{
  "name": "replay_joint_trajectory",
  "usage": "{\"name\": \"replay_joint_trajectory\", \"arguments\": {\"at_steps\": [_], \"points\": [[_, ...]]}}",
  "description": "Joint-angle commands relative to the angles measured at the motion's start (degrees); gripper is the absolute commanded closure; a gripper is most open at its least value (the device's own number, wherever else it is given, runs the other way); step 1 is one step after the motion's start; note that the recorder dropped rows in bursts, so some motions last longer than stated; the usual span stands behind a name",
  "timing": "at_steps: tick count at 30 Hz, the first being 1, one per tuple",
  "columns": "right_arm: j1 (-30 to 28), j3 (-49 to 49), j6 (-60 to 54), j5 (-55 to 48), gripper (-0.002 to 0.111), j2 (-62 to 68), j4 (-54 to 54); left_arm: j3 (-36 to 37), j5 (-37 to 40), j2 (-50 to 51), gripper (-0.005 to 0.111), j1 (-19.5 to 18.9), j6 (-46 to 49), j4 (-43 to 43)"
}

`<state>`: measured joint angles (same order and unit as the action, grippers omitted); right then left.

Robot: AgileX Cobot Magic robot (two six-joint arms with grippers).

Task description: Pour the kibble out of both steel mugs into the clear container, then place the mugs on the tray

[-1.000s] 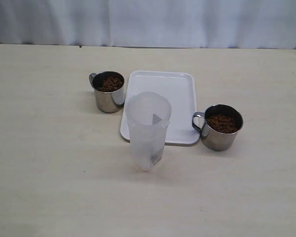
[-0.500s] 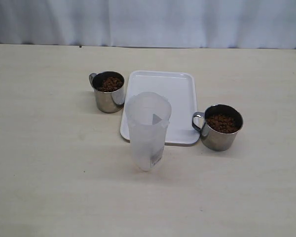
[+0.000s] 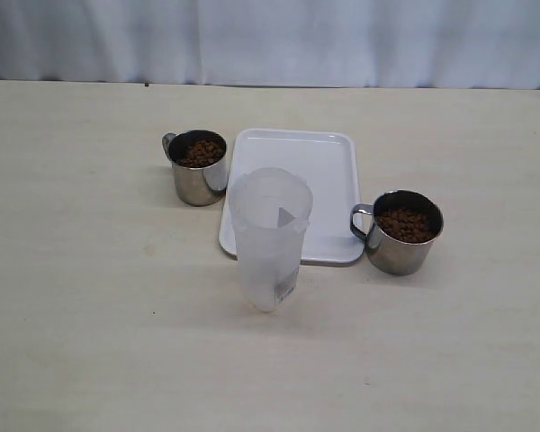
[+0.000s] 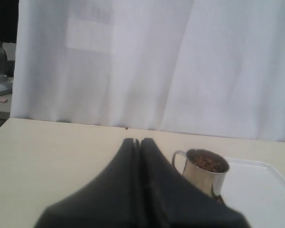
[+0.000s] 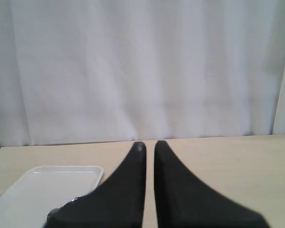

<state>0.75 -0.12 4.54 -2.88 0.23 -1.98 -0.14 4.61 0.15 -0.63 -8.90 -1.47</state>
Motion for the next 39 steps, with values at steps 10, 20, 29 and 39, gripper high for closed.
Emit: {"name": "replay_joint_trajectory", "arguments": {"at_steps": [10, 20, 29, 39], "points": [[0.2, 0.1, -0.3, 0.7, 0.103, -0.2, 0.1, 0.1, -6.2, -0.1, 0.107, -0.1, 0.1, 0.6], [0.2, 0.1, -0.3, 0.7, 0.103, -0.2, 0.1, 0.1, -22.9, 1.1, 0.107, -0.1, -2.3, 0.6], [0.2, 0.1, -0.3, 0.7, 0.103, -0.2, 0.1, -0.1, -36.8, 15.6, 0.107, -0.1, -3.2, -3.8], [0.2, 0.1, -0.3, 0.7, 0.103, -0.2, 0.1, -7.7, -42.2, 47.8, 0.107, -0.1, -1.1, -8.9]]}}
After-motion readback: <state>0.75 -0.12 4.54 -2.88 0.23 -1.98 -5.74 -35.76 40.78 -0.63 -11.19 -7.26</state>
